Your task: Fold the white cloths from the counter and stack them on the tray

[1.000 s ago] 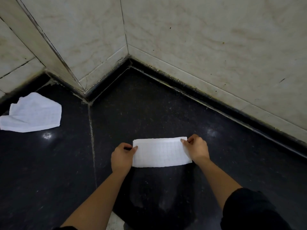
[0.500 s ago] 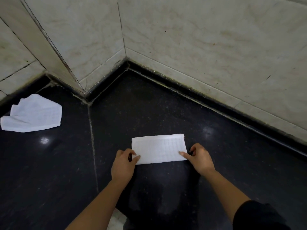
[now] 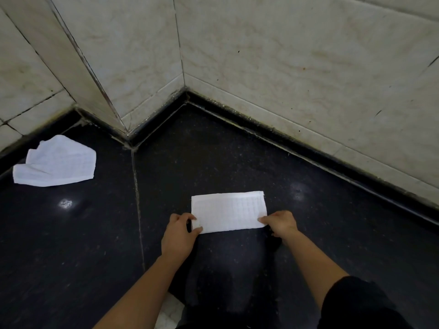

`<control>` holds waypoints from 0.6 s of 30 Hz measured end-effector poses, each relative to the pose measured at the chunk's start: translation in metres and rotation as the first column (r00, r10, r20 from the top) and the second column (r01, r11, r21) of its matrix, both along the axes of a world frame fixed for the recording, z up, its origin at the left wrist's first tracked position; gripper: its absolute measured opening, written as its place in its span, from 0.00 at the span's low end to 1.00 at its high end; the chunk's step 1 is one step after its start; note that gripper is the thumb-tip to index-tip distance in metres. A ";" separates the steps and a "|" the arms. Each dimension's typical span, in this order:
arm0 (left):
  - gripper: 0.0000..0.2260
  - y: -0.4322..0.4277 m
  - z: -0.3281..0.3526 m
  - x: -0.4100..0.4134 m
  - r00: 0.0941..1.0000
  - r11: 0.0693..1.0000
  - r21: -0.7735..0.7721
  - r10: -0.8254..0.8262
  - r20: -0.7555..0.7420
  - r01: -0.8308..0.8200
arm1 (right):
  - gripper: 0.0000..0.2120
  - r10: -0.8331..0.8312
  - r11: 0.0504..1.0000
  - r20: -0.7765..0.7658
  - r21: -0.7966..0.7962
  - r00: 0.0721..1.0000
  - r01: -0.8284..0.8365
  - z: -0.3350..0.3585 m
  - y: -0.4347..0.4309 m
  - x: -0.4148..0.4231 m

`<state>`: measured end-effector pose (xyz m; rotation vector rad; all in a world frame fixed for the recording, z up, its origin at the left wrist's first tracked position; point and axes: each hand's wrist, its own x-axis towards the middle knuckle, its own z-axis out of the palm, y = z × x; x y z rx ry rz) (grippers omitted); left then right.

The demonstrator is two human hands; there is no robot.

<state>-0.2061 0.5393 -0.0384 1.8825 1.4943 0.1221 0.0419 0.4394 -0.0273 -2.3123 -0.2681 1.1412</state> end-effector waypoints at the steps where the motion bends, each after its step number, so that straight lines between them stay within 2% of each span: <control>1: 0.15 0.000 0.000 0.000 1.000 1.000 -0.004 -0.003 0.004 0.003 | 0.07 -0.040 0.998 -0.013 0.040 0.999 0.041 0.001 0.001 -0.002; 4: 0.15 0.004 -0.002 0.000 0.999 0.999 -0.044 0.009 0.043 -0.008 | 0.07 -0.082 0.978 -0.019 0.191 0.996 0.084 0.012 0.008 -0.009; 9: 0.11 0.020 -0.004 -0.006 0.946 0.933 -0.335 0.217 0.242 -0.128 | 0.14 0.173 0.926 0.015 0.338 0.985 -0.168 0.030 0.031 -0.039; 13: 0.10 0.025 -0.005 -0.008 0.921 0.872 -0.471 0.283 0.269 -0.130 | 0.12 0.298 0.895 0.009 0.344 0.955 -0.283 0.029 0.050 -0.072; 18: 0.11 0.025 -0.002 -0.011 0.915 0.850 -0.516 0.289 0.282 -0.109 | 0.11 0.377 0.888 0.015 0.279 0.926 -0.366 0.016 0.067 -0.103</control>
